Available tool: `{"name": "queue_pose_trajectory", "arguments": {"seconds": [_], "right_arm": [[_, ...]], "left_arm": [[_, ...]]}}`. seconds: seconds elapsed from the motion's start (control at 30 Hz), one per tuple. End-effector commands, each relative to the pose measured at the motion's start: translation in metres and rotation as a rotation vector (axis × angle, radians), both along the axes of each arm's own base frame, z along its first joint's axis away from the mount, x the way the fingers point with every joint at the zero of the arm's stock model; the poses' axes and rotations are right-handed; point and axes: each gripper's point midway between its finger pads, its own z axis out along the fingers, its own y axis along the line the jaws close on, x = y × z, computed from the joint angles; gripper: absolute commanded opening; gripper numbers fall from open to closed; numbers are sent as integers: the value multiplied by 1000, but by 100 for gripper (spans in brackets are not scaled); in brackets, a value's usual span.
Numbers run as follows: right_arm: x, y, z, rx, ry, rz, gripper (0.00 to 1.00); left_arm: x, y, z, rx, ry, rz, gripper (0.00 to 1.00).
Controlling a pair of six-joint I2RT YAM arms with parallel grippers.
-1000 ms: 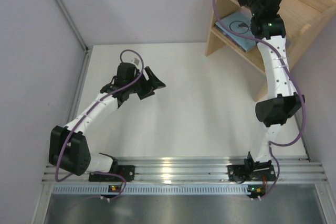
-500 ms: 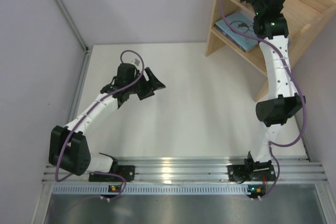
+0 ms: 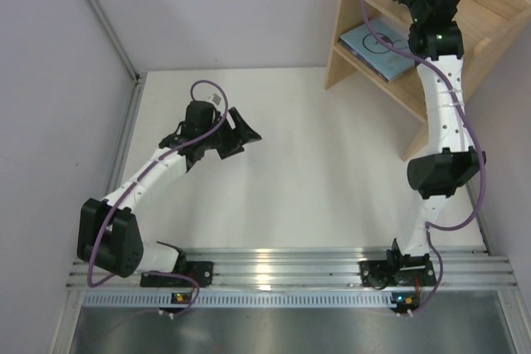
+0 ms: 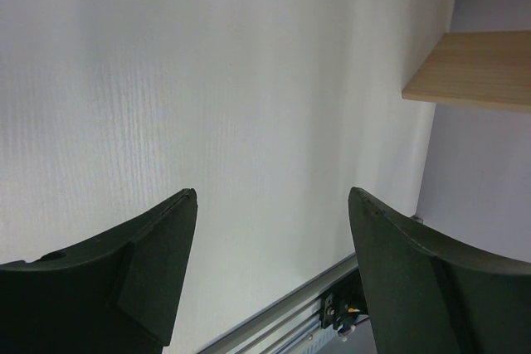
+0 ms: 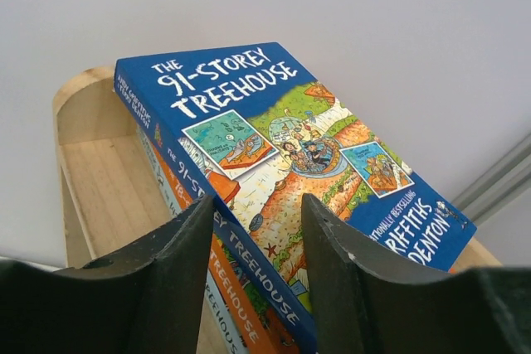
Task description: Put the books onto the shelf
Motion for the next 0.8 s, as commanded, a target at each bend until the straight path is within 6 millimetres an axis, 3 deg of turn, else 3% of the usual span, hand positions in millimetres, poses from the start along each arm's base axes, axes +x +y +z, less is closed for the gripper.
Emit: {"name": "queue_pose_trajectory", "arguments": {"seconds": [0.0, 0.43, 0.77], "right_arm": [[-6, -19, 14, 48, -32, -60, 45], [3, -4, 4, 129, -17, -22, 41], [12, 1, -5, 139, -7, -46, 44]], "left_arm": [[6, -2, 8, -13, -53, -3, 78], [6, -2, 9, -18, -59, 4, 78], [6, -2, 6, -12, -54, 4, 78]]}}
